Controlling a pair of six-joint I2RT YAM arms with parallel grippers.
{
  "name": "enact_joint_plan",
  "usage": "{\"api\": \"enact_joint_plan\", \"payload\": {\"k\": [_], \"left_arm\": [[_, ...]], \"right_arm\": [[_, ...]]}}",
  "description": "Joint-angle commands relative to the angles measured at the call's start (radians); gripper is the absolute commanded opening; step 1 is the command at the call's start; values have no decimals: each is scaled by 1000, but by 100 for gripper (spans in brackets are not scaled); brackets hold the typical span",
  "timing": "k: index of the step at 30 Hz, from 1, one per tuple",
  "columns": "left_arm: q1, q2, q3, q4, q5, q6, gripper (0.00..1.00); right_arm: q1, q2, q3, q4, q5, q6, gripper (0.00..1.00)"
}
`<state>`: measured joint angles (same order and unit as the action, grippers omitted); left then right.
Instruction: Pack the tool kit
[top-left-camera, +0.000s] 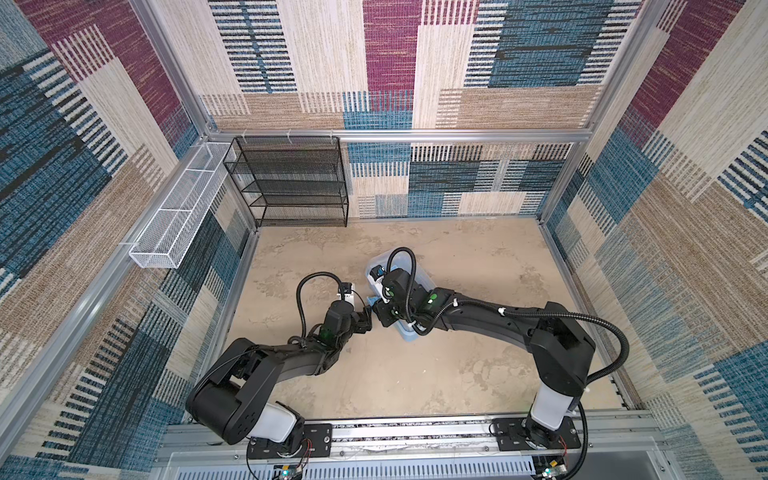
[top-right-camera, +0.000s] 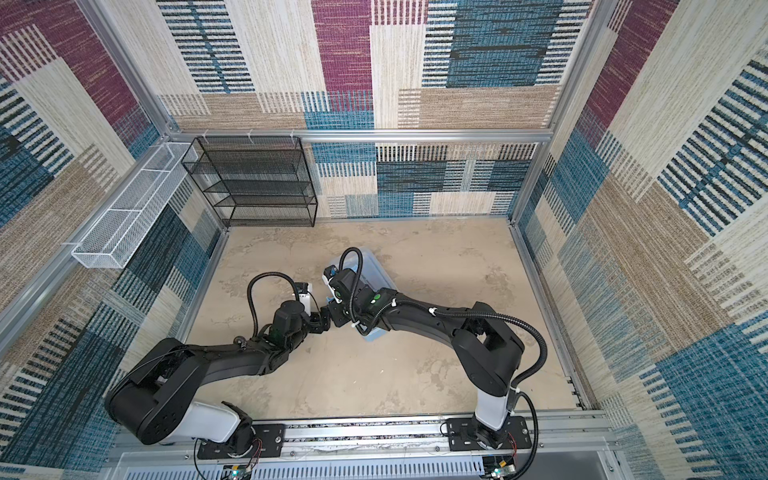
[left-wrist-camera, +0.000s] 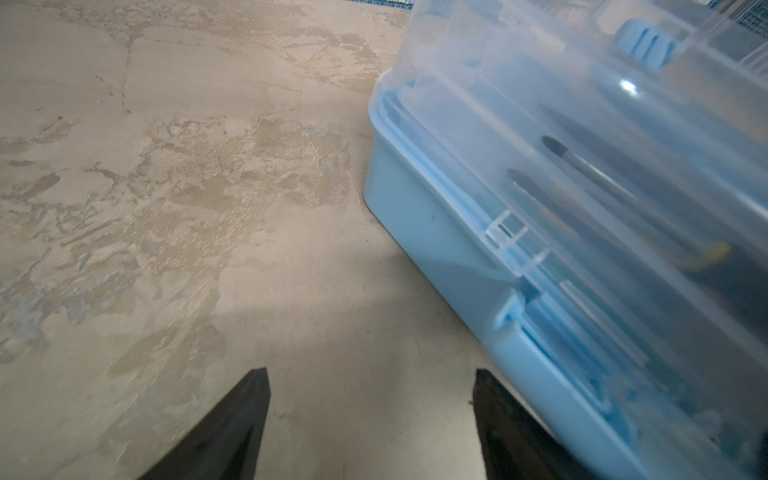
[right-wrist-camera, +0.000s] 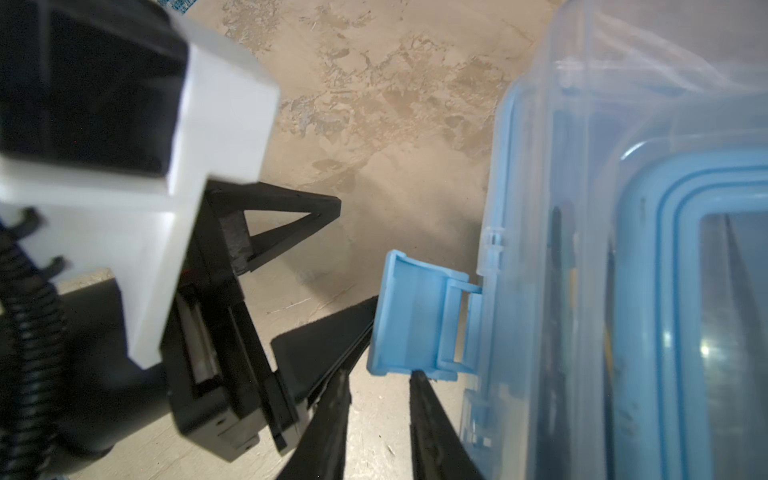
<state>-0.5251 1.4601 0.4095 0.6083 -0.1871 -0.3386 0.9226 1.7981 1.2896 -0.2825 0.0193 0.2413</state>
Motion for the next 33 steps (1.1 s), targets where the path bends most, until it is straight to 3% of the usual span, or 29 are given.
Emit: {"api": "enact_joint_plan", "payload": {"k": [1,33], "left_arm": [[4,5,0,56,16,-13,80],[14,14,-9,90,41,-27,80]], "right_arm": [[1,15,17,-18,13,19,29],[2,63,40,-72,44,74,15]]}}
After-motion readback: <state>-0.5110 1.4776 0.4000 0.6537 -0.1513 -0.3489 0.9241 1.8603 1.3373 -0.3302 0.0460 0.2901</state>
